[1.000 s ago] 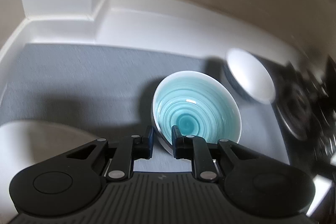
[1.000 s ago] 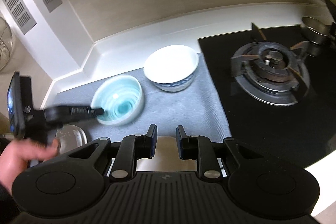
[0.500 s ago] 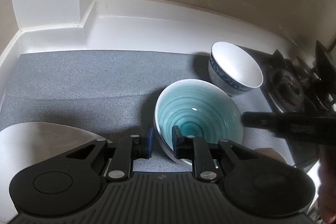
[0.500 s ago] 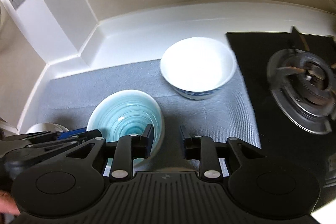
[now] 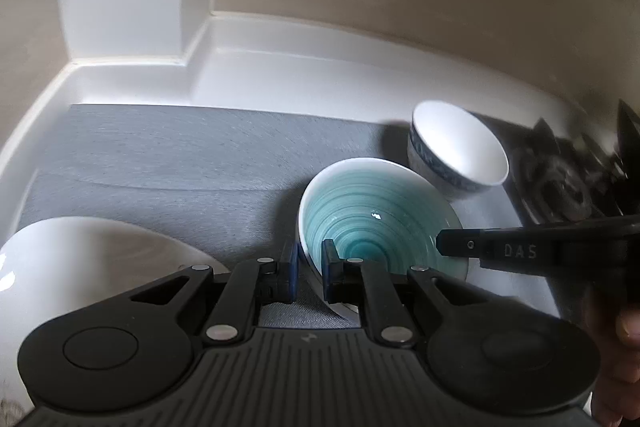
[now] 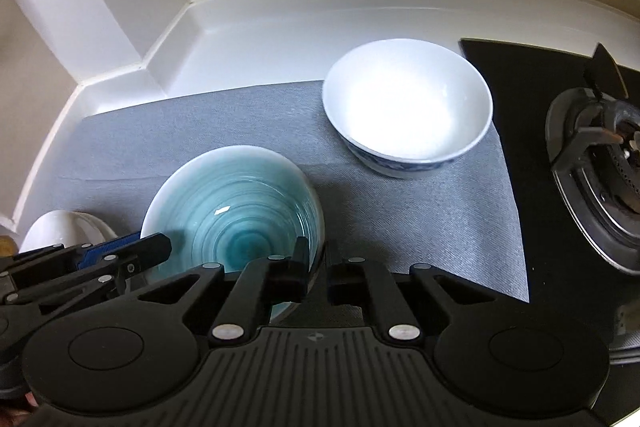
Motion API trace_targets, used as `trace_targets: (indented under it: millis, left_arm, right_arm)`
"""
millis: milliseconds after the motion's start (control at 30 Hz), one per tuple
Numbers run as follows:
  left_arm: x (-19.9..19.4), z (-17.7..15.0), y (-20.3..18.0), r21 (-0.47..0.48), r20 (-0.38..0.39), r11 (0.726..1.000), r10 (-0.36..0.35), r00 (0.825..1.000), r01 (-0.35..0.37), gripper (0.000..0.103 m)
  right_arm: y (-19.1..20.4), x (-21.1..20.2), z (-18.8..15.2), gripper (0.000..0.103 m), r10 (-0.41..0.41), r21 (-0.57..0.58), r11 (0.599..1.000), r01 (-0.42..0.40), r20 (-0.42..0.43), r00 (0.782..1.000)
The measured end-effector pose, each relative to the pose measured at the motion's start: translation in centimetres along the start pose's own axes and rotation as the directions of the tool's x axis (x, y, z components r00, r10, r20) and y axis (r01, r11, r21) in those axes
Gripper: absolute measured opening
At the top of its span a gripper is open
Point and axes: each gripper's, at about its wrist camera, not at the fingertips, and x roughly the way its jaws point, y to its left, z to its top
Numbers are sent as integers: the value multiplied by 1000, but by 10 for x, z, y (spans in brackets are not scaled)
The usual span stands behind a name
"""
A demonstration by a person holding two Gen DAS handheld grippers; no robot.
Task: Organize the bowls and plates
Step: 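Lift the teal bowl and carry it toward the cream bowl stack, then lower the teal bowl into the cream bowl stack and open left tool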
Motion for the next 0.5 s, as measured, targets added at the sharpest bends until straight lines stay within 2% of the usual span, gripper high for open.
trace_targets:
  millis: [100, 300, 500]
  left_arm:
    - [-16, 0, -7, -30, 21, 999, 29, 999, -29, 12]
    - [-53, -2, -32, -29, 81, 997, 77, 994, -74, 12]
    - [-86, -9, -55, -19, 106, 996, 86, 991, -84, 12]
  right_arm:
    - [0, -11, 2, 8, 35, -39, 999, -34, 17, 999]
    - [-4, -45, 3, 9, 86, -87, 993, -81, 53, 995]
    - [-14, -78, -5, 9, 119, -106, 988, -112, 63, 991]
